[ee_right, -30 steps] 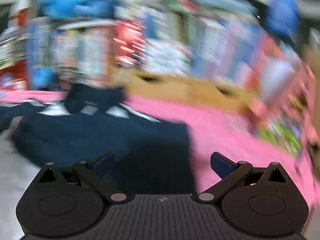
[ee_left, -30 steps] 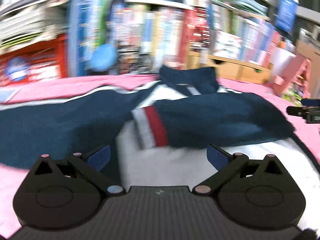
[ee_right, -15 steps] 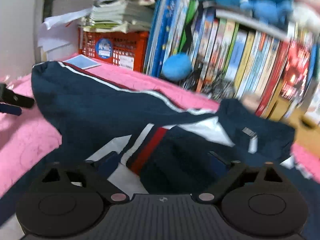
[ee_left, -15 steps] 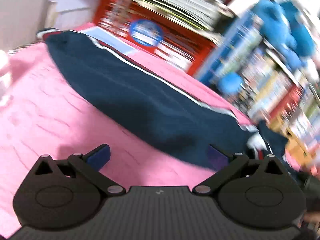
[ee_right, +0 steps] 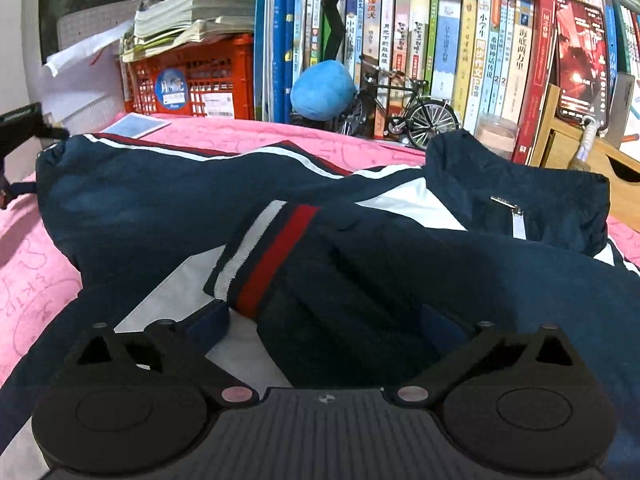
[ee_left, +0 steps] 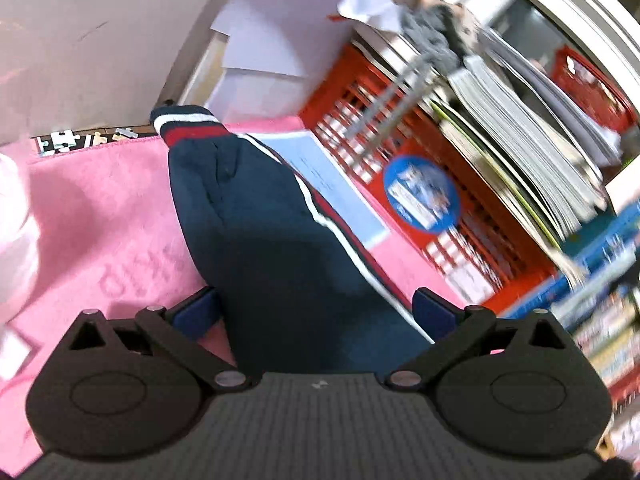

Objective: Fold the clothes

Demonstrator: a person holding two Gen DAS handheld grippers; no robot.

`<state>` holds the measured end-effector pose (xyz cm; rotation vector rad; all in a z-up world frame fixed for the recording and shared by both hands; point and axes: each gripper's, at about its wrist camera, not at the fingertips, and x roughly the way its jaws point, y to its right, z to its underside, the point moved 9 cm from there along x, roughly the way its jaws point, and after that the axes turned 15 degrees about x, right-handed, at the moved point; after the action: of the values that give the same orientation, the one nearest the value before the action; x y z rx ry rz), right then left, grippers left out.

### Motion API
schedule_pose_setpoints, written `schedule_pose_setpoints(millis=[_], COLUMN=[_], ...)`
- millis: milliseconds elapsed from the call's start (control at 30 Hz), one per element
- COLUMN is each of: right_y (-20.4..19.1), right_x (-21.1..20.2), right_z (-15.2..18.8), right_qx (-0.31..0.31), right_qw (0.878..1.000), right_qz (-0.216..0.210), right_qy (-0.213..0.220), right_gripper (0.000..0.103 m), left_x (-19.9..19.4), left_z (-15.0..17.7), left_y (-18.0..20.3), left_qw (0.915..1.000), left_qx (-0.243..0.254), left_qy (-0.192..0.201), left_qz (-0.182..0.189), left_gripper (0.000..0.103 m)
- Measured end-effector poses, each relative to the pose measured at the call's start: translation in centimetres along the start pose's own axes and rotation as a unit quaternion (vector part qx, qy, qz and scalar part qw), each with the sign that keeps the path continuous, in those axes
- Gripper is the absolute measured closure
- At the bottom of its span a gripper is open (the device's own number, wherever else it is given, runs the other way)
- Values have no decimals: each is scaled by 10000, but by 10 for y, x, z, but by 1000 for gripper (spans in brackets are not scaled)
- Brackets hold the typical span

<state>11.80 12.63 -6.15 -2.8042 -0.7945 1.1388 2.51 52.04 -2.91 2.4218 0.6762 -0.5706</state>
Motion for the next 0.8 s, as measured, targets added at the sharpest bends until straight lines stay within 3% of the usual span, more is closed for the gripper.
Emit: schedule_pose_setpoints(millis=[67, 100, 133, 333, 400, 500, 567, 633, 667, 767, 800], right_y=[0, 0, 0, -1, 0, 0, 0, 1, 1, 3, 5], right_x=[0, 0, 0, 1, 1, 1, 1, 1, 1, 1, 1], right_z=[0, 0, 0, -1, -1, -1, -1, -1, -1, -2, -3], right_qx=[-1, 1, 3, 17, 16, 23, 30, 41, 46, 118, 168], right_qw=[10000, 10000, 10000, 10000, 10000, 10000, 10000, 10000, 10000, 9999, 9999], right_qz=[2, 1, 0, 3, 1, -4, -9, -17, -17, -4, 20], right_qy=[3, 3, 3, 4, 4, 2, -1, -4, -4, 14, 29], right_gripper=[0, 0, 0, 0, 0, 0, 0, 0, 0, 0, 0], left_x=[7, 7, 7, 6, 5, -8, -22, -38, -50, -84, -90], left_z=[-4, -3, -1, 0, -2, -9, -14, -13, -7, 31, 53], left_y=[-4, -8, -12, -17, -15, 9, 48, 93, 123, 200, 220], left_qw=[9998, 9996, 9993, 9994, 9991, 9980, 9941, 9829, 9723, 9304, 9150], left_qx=[-119, -169, -219, -112, -176, 271, 840, 1493, 1883, 2957, 3345], left_qy=[99, 106, 113, 216, 292, 540, 592, 614, 625, 418, 228], left_qz=[-80, -182, -283, -263, -263, -163, 341, 885, 1233, 2126, 2247], left_gripper=[39, 67, 79, 78, 90, 95, 97, 96, 95, 89, 81])
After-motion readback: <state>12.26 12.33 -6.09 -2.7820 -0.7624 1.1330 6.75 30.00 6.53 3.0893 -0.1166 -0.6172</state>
